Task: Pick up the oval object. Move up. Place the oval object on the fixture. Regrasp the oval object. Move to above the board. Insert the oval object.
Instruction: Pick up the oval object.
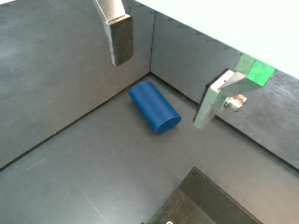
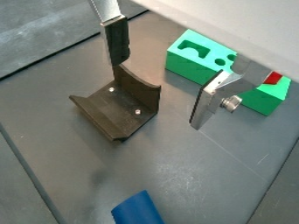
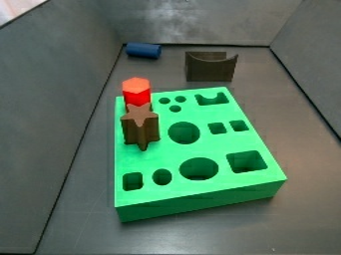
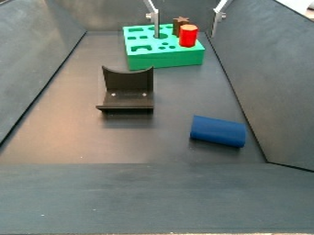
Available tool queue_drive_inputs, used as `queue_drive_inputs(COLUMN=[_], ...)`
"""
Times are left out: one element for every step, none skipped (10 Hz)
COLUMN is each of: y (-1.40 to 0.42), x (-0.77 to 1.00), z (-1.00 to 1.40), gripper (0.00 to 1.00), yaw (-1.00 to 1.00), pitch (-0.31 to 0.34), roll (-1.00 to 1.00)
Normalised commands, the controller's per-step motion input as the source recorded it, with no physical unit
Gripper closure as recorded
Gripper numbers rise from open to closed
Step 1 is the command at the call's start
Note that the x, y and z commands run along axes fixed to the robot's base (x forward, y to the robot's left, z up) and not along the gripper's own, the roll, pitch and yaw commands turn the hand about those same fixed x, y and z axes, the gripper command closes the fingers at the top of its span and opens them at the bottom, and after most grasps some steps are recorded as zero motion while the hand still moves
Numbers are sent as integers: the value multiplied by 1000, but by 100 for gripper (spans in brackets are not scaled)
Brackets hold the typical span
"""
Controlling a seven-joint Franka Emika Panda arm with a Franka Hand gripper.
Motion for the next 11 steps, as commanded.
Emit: queue_drive_inputs(y=[643, 514, 386, 240, 74, 51, 57, 83, 71, 80, 114], x=[-334, -231, -154, -69, -63, -63, -111, -180, -186, -154, -169], z=[-406, -474, -540, -563, -609, -649, -746, -863, -843, -800, -814], gripper=[0, 0, 0, 0, 0, 0, 0, 0, 0, 0, 0], yaw=[243, 740, 843, 966, 1000, 1000, 1000, 957, 931, 949, 903], pitch=[-76, -50, -46, -43, -44, -51, -91, -144, -139, -127, -133], roll=[-90, -96, -81, -14, 0, 0, 33, 116, 167, 147, 164])
